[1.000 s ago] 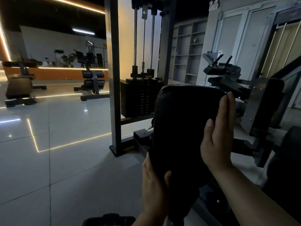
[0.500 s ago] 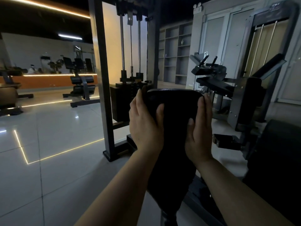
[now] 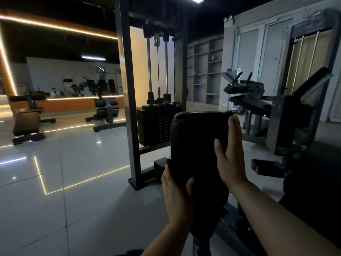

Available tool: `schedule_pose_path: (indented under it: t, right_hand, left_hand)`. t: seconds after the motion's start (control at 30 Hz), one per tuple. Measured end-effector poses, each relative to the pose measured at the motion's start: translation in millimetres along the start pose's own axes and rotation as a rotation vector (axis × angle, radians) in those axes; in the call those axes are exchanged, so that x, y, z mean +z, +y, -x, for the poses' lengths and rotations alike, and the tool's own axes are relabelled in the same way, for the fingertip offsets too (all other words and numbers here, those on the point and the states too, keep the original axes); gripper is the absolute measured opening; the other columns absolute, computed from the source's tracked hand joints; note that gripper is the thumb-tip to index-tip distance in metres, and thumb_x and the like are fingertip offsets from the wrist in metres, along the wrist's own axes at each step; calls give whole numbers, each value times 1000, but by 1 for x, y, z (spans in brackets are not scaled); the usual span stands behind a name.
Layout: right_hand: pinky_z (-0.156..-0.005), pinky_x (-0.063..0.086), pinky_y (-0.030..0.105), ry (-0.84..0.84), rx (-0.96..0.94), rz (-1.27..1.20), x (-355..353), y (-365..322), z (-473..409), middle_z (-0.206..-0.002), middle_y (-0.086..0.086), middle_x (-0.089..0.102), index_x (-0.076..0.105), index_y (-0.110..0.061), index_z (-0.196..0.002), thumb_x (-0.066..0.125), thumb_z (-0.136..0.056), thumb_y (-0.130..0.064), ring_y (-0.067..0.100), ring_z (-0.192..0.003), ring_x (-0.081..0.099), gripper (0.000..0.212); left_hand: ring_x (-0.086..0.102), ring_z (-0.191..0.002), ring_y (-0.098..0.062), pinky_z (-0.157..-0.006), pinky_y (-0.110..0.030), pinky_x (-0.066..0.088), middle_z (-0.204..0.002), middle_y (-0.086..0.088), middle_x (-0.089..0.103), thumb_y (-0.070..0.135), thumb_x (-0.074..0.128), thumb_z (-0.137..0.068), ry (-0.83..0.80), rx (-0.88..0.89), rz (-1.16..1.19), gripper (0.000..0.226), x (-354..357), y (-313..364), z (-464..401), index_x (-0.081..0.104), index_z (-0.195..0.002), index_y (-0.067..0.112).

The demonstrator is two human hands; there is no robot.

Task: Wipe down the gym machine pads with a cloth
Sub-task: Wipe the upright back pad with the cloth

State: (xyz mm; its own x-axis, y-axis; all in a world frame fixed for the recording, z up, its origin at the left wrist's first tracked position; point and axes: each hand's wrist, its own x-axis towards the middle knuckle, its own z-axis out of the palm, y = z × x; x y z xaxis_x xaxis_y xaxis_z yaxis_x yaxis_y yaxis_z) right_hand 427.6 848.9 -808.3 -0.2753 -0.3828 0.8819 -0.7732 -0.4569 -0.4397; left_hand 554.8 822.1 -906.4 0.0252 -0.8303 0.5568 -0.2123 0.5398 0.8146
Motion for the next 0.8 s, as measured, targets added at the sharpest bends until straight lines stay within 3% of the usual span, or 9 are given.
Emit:
schedule_pose_path:
  t: [0.1, 0.2, 0.3, 0.4, 0.47, 0.63, 0.8]
  right_hand:
    - [-111, 9, 6, -16, 7, 29, 1, 2, 0, -160, -2, 4, 8, -20, -152, 50, -96, -18, 6, -146, 5, 69]
    - [-110, 9, 5, -8, 8, 56, 2, 2, 1, -160, -1, 5, 7, -19, -152, 47, -96, -29, 6, -146, 6, 70]
    - [-110, 8, 6, 0, -3, 70, 2, 3, 1, -160, -2, 5, 7, -20, -152, 41, -94, -42, 5, -146, 4, 70]
    - [-110, 8, 5, -1, 1, 56, 4, 5, 2, -159, -6, 3, 6, -21, -151, 41, -94, -40, 3, -145, 3, 70]
    - [-109, 8, 5, 20, 0, 64, 5, 6, 4, -158, -7, 3, 6, -22, -151, 41, -94, -36, -1, -144, 3, 68]
    - [-108, 7, 3, 36, -22, 67, 7, 5, 5, -156, -5, 3, 7, -20, -149, 47, -95, -19, -13, -139, -1, 67]
    - [-107, 8, 2, 40, -37, 84, 9, 7, 5, -156, -2, 3, 5, -20, -147, 46, -95, -18, -14, -138, -1, 66]
  left_hand:
    - [40, -129, -13, -104, -45, 42, -143, 7, 36, 37, 55, -91, 34, -30, 92, 65, -1, 19, -16, 22, -146, 32]
    - [45, -123, -16, -97, -46, 46, -141, 5, 35, 36, 48, -95, 109, 122, 51, 58, -7, 58, -52, 22, -147, 27]
    - [42, -126, -19, -100, -44, 43, -144, -1, 36, 34, 41, -99, 154, 222, 5, 56, -12, 93, -83, 21, -150, 20]
    - [37, -133, -16, -106, -39, 38, -148, -4, 37, 42, 34, -99, 184, 234, 78, 58, -11, 84, -83, 23, -149, 17]
    - [39, -133, -18, -104, -44, 40, -146, -5, 39, 48, 27, -96, 199, 254, 97, 60, -5, 58, -65, 27, -147, 17]
    - [41, -129, -14, -100, -46, 45, -143, 1, 38, 56, 29, -93, 177, 59, 66, 61, 15, -13, -3, 28, -145, 26]
    - [45, -111, 8, -96, -42, 46, -119, 17, 48, 58, 29, -91, 158, -157, 156, 45, 18, -32, 26, 38, -128, 35]
